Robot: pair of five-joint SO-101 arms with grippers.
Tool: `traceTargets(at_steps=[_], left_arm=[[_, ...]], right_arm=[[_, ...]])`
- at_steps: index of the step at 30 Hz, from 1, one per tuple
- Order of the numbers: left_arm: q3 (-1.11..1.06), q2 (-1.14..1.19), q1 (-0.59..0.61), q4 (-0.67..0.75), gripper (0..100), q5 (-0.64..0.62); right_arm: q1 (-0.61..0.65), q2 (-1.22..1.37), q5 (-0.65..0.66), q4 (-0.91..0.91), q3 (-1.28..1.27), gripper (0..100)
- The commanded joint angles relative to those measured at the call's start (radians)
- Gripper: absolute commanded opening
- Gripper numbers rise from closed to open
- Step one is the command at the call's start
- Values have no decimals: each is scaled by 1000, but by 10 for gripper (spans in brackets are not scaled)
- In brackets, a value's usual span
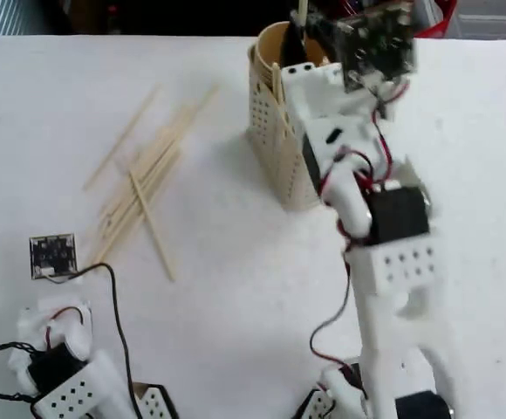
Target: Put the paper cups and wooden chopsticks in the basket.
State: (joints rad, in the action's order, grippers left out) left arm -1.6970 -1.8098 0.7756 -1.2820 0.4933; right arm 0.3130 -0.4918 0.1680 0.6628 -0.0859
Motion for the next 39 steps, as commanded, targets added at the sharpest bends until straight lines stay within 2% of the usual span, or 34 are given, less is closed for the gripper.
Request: traceTargets(at_steps=[1, 5, 12, 17, 19, 24, 27, 31, 36, 39], left_arm=[[2, -2, -7, -5, 84, 8], [2, -2, -7, -5, 84, 8], [2, -2, -7, -5, 84, 8], [2, -2, -7, -5, 84, 8], [2, -2, -7, -5, 84, 8], [2, -2, -7, -5, 84, 8], [2, -2, -7, -5, 84, 8], [2, -2, -7, -5, 84, 8], [2, -2, -7, -5, 84, 8], [2, -2, -7, -5, 84, 8]], right_arm=[[-41, 53, -8, -130, -92, 17], [-58, 71, -8, -236, -198, 20], [-59, 70, -3, -237, -227, 35], [-51, 42, -2, -185, -226, 220], [-48, 4, -5, -156, -226, 255], [-45, -131, -6, -145, -226, 168], [30, -173, -5, -134, -227, 114], [220, -124, 0, -97, -224, 139], [380, 119, -9, -94, -161, 188], [418, 318, -123, -93, -66, 183]])
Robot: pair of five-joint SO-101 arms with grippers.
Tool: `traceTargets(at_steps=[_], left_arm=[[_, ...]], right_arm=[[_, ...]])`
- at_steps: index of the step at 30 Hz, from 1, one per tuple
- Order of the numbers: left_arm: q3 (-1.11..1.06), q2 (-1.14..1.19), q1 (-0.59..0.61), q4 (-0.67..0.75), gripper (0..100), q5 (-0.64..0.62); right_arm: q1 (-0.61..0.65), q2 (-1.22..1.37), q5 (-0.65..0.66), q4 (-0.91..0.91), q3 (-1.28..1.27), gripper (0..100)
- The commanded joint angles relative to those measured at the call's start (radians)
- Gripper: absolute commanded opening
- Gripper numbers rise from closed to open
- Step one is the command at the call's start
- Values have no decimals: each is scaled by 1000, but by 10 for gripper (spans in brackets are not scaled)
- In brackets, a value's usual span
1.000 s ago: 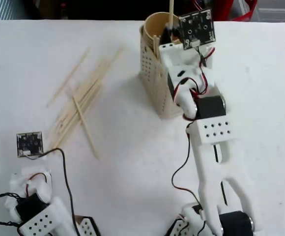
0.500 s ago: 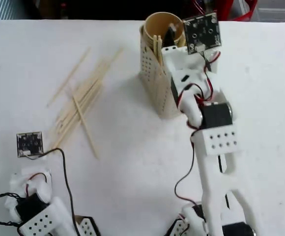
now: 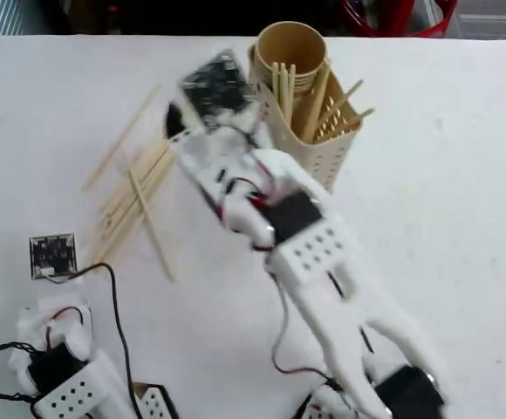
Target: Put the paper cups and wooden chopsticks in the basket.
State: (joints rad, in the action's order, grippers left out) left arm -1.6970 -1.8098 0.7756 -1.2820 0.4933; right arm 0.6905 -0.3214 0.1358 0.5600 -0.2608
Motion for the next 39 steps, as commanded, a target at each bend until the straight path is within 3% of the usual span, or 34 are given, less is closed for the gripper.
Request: traceTargets(at_steps=[1, 7, 12, 16, 22, 29, 32, 36, 39], left_arm=[[2, -2, -7, -5, 84, 8], [2, -2, -7, -5, 84, 8], [2, -2, -7, -5, 84, 8], [2, -2, -7, -5, 84, 8], [2, -2, -7, -5, 84, 8], [2, -2, -7, -5, 84, 8], [2, -2, -7, -5, 84, 8], [2, -2, -7, -5, 84, 8], [2, -2, -7, -5, 84, 8]], right_arm=[[47, 220, -140, 10, 147, 184], [81, 641, -376, 16, 385, 184], [137, 901, -446, 170, 585, 187], [130, 1059, -582, 263, 746, 187], [116, 1236, -597, 420, 948, 199], [117, 1360, -605, 647, 1119, 300], [117, 1389, -603, 743, 1189, 221], [108, 1408, -605, 845, 1244, 6], [94, 1399, -600, 931, 1257, 19]])
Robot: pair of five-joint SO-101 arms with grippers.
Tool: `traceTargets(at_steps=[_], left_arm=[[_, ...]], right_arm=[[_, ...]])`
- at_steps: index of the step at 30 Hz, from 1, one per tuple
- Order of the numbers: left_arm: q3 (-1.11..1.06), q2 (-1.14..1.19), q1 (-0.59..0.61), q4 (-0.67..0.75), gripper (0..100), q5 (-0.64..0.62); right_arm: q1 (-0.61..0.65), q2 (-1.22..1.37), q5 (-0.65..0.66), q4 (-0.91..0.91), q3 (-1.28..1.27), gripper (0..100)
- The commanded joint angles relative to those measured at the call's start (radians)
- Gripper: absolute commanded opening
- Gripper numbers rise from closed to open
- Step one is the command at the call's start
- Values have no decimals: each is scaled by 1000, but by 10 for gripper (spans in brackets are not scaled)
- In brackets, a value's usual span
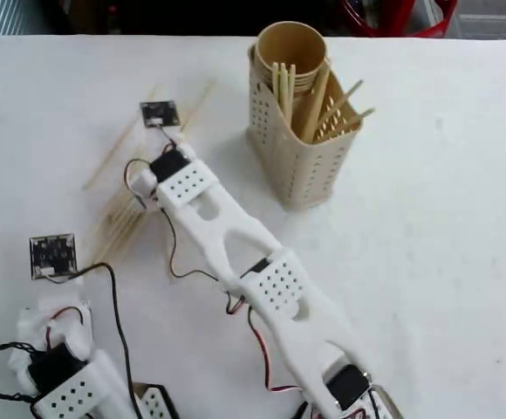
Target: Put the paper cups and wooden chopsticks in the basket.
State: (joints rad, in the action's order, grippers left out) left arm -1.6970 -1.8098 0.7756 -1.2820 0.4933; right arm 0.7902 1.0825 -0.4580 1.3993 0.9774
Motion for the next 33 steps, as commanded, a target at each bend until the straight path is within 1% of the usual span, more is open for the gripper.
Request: traceTargets(at_steps=[1, 3, 8, 15, 17, 20, 26, 30, 33], left_arm=[[2, -2, -7, -5, 84, 8], [2, -2, -7, -5, 84, 8], [2, -2, -7, -5, 84, 8], [2, -2, -7, -5, 84, 8], [2, -2, -7, -5, 84, 8], [2, -2, -7, -5, 84, 8], [2, -2, -7, -5, 84, 8], [2, -2, -7, -5, 84, 8], [2, -2, -7, -5, 84, 8]], right_arm=[[-12, -12, -3, 120, 28, 12], [-25, -27, 28, 188, 46, 17], [-58, -82, 170, 311, 115, 17], [-108, -220, 262, 320, 121, 17], [-130, -266, 282, 320, 92, 17], [-166, -355, 358, 320, 18, 17], [-226, -556, 420, 314, -124, 17], [-277, -727, 465, 309, -137, 17], [-340, -880, 488, 280, -144, 17]])
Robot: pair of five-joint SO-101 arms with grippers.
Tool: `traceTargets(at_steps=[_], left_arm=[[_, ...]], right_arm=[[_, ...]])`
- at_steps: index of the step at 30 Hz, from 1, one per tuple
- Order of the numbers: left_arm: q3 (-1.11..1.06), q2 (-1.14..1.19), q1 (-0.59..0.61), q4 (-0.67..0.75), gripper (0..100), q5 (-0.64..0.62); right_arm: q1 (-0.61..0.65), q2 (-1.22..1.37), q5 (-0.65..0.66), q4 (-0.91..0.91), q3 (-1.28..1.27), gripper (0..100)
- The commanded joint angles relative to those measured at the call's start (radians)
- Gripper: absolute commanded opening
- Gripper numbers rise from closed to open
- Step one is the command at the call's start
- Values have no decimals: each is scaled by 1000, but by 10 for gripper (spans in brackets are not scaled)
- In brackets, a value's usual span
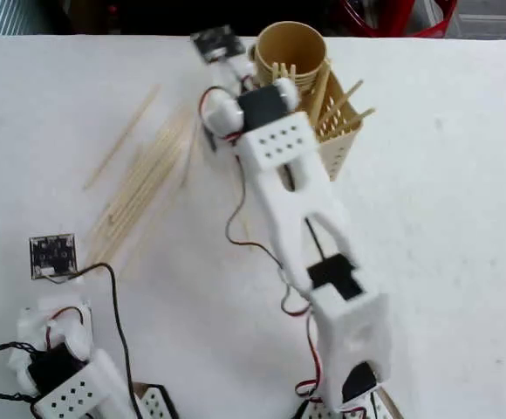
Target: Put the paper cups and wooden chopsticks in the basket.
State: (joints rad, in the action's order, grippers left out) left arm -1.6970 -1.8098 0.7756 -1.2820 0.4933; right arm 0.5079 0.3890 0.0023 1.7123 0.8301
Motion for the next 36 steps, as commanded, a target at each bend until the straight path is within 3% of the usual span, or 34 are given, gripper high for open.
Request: traceTargets(at_steps=[1, 7, 18, 26, 31, 36], left_arm=[[2, -2, -7, -5, 84, 8], [2, -2, -7, -5, 84, 8], [2, -2, -7, -5, 84, 8], [2, -2, -7, -5, 84, 8], [2, -2, -7, -5, 84, 8], [2, -2, -7, -5, 84, 8]], right_arm=[[-81, -237, 35, -47, 0, 17], [-154, -430, 48, -159, -2, 17], [-255, -529, 40, -354, -2, 17], [-255, -642, 41, -240, -31, 17], [-255, -788, 44, -288, -230, 17], [-254, -983, 69, -547, -641, 17]])
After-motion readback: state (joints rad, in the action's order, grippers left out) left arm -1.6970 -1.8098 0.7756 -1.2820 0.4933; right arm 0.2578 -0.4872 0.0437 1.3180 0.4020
